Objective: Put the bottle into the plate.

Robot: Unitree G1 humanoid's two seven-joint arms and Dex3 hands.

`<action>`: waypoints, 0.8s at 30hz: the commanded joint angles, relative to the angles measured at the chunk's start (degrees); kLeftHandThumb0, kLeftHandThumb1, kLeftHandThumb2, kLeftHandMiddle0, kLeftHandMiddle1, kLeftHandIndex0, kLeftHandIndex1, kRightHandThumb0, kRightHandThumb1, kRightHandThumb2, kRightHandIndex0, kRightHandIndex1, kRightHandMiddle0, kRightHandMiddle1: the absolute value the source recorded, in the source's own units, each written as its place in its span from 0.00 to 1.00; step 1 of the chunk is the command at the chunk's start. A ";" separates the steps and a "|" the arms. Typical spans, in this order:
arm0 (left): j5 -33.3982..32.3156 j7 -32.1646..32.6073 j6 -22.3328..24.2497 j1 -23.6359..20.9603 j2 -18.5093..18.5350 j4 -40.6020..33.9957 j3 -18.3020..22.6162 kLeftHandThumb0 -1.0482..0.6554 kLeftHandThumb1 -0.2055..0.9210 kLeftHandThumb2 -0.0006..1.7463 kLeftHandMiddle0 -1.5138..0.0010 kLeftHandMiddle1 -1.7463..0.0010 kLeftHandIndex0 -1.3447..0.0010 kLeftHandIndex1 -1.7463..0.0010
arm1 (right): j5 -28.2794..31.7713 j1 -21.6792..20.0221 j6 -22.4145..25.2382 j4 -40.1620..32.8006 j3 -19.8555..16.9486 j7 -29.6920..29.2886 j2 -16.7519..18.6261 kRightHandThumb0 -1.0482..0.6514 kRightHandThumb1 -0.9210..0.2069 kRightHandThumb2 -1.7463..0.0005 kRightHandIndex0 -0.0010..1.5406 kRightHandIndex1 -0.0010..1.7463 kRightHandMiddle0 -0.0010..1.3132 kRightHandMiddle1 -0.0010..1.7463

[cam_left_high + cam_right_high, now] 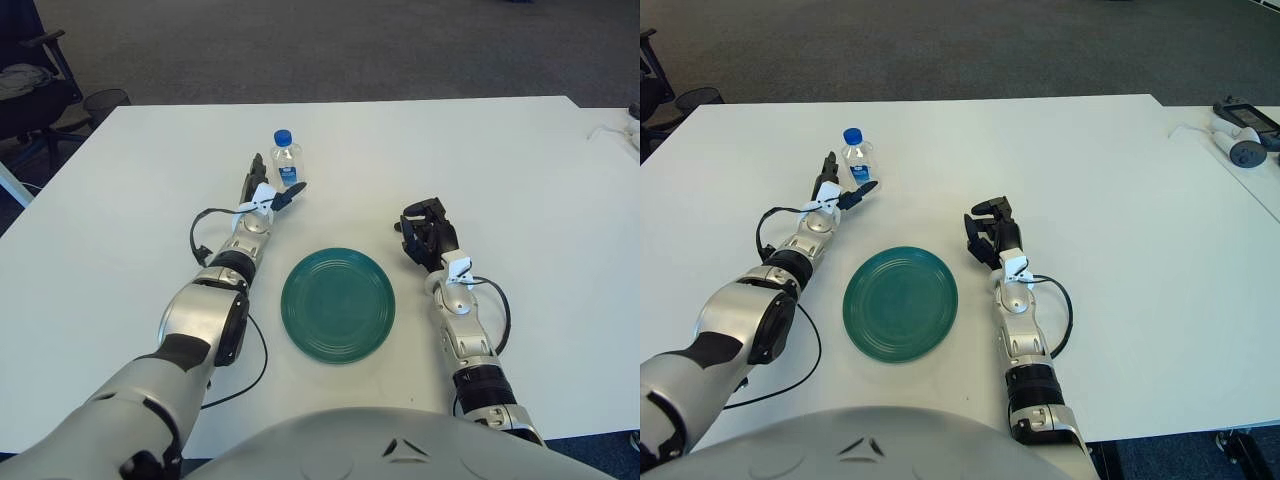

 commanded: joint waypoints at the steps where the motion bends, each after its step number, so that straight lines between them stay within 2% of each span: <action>1: -1.25 0.53 1.36 -1.08 -0.21 1.28 1.36 0.00 0.99 0.01 1.00 1.00 1.00 1.00 | 0.78 3.94 4.64 6.08 0.02 0.86 0.44 0.41 0.00 0.70 0.28 0.70 0.15 1.00; 24: -2.35 0.34 2.52 -1.46 -1.00 2.18 3.50 0.00 1.00 0.01 0.98 0.99 1.00 1.00 | 1.27 3.71 3.69 7.22 0.00 1.63 0.80 0.41 0.00 0.70 0.27 0.69 0.15 1.00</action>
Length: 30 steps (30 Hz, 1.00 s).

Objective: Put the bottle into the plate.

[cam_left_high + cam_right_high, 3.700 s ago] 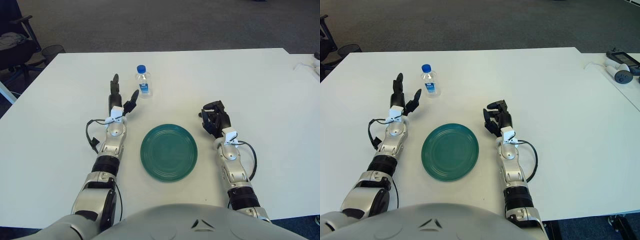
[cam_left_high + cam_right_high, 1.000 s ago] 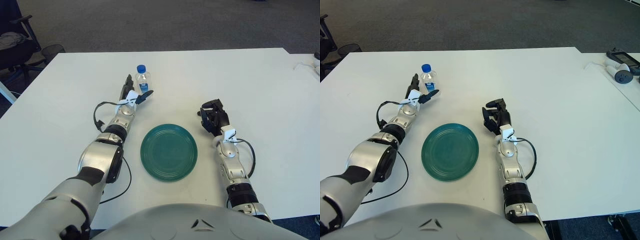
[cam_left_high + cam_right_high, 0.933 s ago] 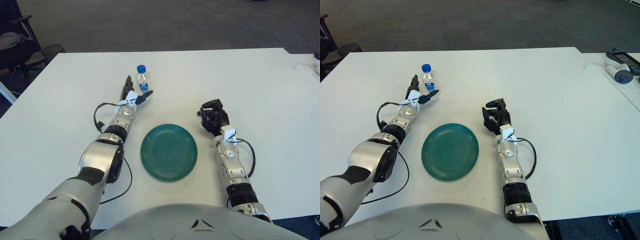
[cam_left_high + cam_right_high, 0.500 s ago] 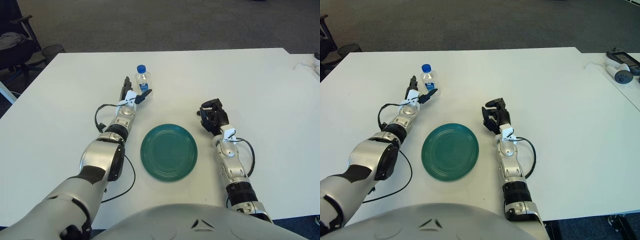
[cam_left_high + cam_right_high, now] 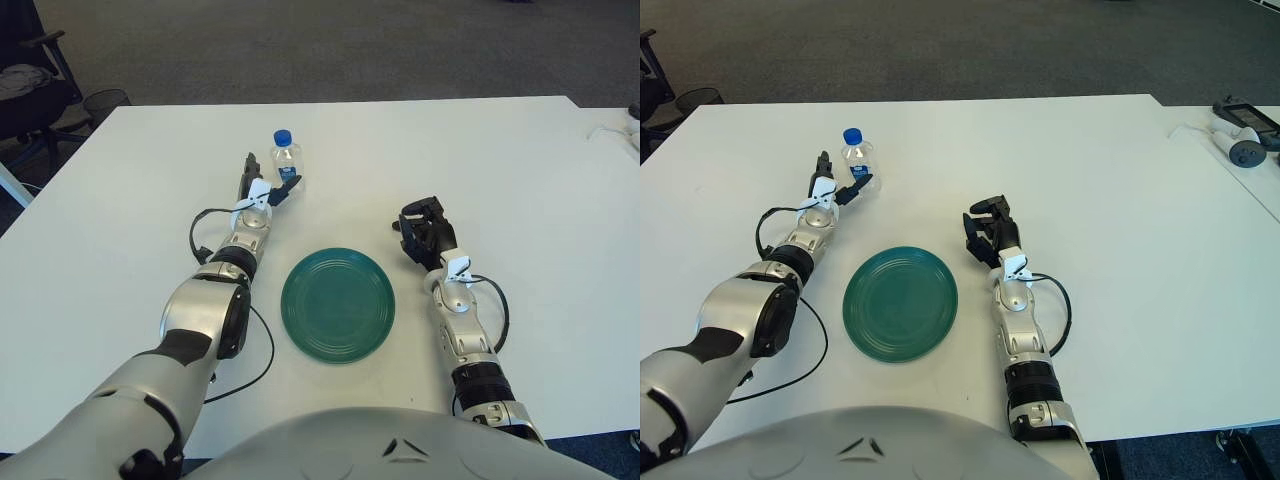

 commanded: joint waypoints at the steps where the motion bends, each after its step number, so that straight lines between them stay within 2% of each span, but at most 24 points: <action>1: -0.56 -0.80 1.24 -0.05 -0.48 1.09 0.35 0.00 1.00 0.01 0.98 0.99 1.00 1.00 | 0.80 4.42 4.60 5.97 0.22 0.96 0.67 0.41 0.00 0.70 0.27 0.69 0.15 1.00; 24: 0.15 -1.88 0.74 0.34 -0.48 1.21 -0.14 0.00 0.98 0.00 0.93 0.97 0.96 0.97 | 1.32 5.02 4.18 5.71 0.44 1.38 0.99 0.41 0.00 0.70 0.27 0.69 0.15 1.00; 26: 0.34 -2.23 0.43 0.48 -0.46 1.18 -0.41 0.00 0.97 0.01 0.92 0.97 0.98 0.91 | 1.47 5.12 4.31 5.60 0.42 1.51 1.02 0.41 0.00 0.70 0.27 0.69 0.15 1.00; 30: 0.50 -2.85 -0.39 0.64 -0.44 1.19 -0.77 0.01 0.96 0.01 0.91 0.97 1.00 0.86 | 1.56 5.11 4.56 5.53 0.42 1.55 1.05 0.41 0.00 0.70 0.27 0.69 0.15 1.00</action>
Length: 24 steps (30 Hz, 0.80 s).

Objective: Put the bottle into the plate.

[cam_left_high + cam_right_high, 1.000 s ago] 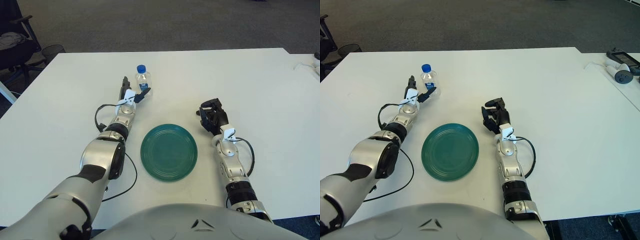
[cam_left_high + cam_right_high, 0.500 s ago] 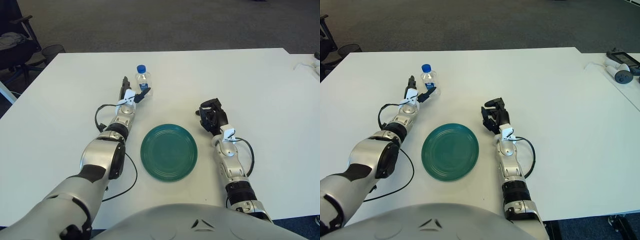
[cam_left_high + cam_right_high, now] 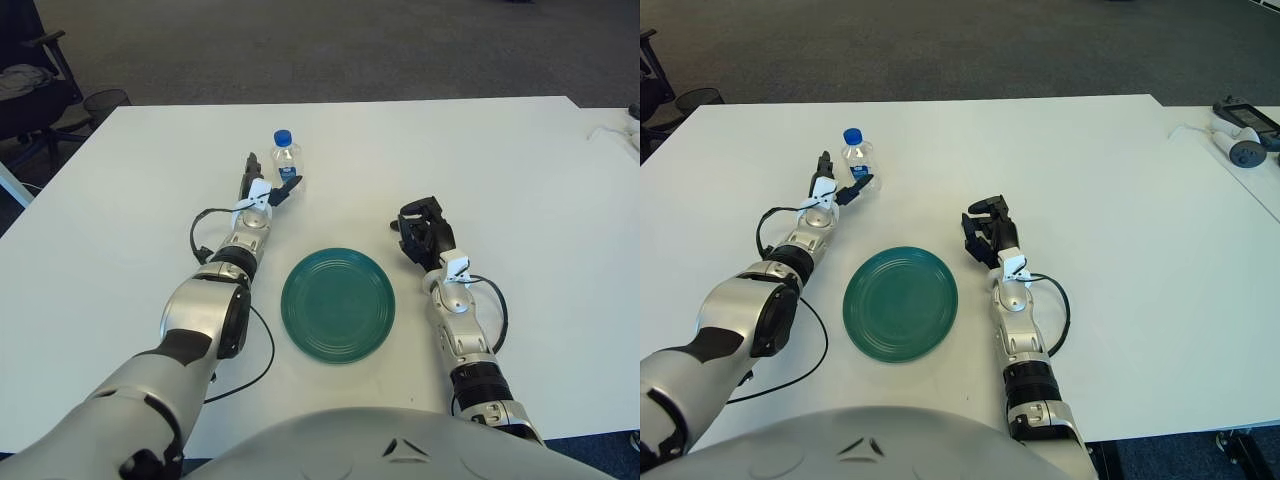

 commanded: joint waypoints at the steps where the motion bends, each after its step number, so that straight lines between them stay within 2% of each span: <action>1: 0.18 -1.44 0.13 0.69 -0.41 0.97 -0.37 0.01 0.96 0.01 0.91 0.97 1.00 0.86 | 0.83 5.16 5.39 5.03 0.32 0.98 0.76 0.41 0.00 0.70 0.27 0.69 0.15 1.00; 24: 1.59 -2.20 -2.23 0.53 -1.05 1.16 -2.73 0.00 0.96 0.01 0.93 0.98 1.00 0.88 | 0.76 5.06 5.25 5.30 0.20 0.98 0.85 0.41 0.00 0.70 0.26 0.68 0.15 1.00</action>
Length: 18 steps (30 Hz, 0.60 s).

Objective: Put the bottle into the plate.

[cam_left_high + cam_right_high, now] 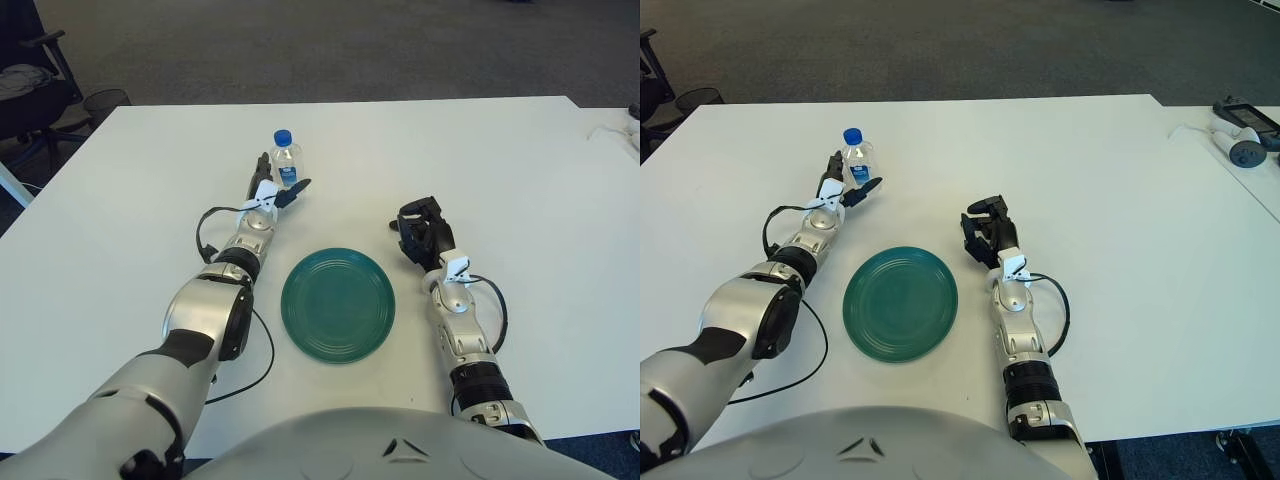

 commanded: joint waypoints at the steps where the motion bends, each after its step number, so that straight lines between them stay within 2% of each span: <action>1: 0.54 -0.55 -0.25 0.46 -0.44 0.69 -0.46 0.00 0.96 0.01 0.93 0.98 1.00 0.88 | 0.70 5.07 5.16 5.33 0.18 0.45 0.83 0.41 0.00 0.70 0.26 0.68 0.15 1.00; 18: 0.51 -0.95 0.96 -0.58 -2.10 1.25 -0.41 0.00 0.95 0.00 0.90 0.97 1.00 0.84 | 0.81 4.33 4.97 6.40 -0.22 0.03 0.95 0.41 0.00 0.70 0.27 0.69 0.15 1.00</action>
